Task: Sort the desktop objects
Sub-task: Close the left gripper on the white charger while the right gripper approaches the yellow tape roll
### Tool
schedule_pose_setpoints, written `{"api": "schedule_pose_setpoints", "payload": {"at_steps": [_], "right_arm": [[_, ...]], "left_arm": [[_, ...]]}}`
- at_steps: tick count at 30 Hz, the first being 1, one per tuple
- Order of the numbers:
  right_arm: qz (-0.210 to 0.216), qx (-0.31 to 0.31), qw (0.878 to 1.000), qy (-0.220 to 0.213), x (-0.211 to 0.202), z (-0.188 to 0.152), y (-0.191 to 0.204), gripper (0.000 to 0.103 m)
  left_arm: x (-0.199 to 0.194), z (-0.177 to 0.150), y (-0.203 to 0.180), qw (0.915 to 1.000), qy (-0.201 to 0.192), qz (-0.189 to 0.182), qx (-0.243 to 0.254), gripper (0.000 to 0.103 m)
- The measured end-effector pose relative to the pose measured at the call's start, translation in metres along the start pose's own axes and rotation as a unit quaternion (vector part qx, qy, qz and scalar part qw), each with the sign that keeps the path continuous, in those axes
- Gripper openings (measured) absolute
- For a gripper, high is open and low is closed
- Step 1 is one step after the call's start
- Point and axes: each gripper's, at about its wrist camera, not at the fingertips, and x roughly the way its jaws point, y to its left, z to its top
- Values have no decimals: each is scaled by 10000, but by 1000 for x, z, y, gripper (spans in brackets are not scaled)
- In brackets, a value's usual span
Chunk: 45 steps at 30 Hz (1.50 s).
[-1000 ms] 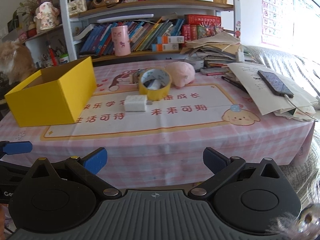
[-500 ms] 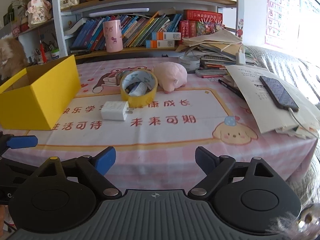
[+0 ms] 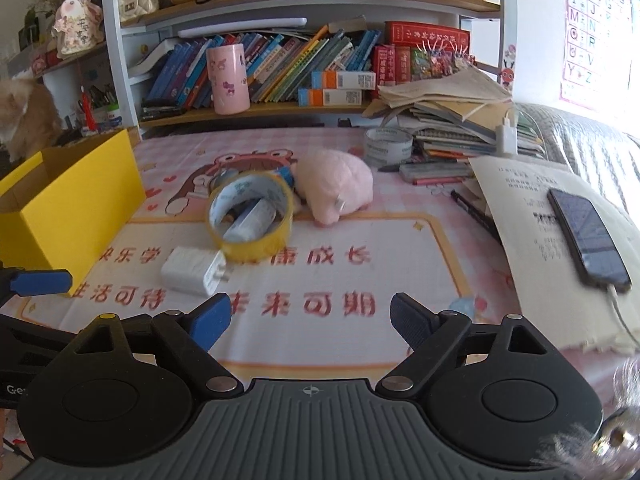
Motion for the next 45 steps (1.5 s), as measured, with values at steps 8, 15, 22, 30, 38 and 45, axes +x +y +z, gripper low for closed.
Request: {"api": "schedule_pose_setpoints", "payload": {"at_steps": [8,15,22,30,38,45], "right_arm": [[166,75,9998,35,27,22,-30,87],[536,13,9986,-2,44,33,-38,80],[779,-79,9969,71,66,44,-38,69],[1071,-333,9933,294,91,52,-28,66],[1222,-408,9906,453,112,58,-21,65],[1207,-396,9900,606,130,65,-13,42]], "left_arm": [[22,19,-14,9998,4,171,-41,92],[52,22,-4,9971,509,353,-451,82],[77,25,1,9937,706,457,-746,80],[100,29,-11,9927,984,468,-509,71],[97,29,-5,9922,985,469,-606,64],[63,30,24,9871,785,677,-1217,64]]}}
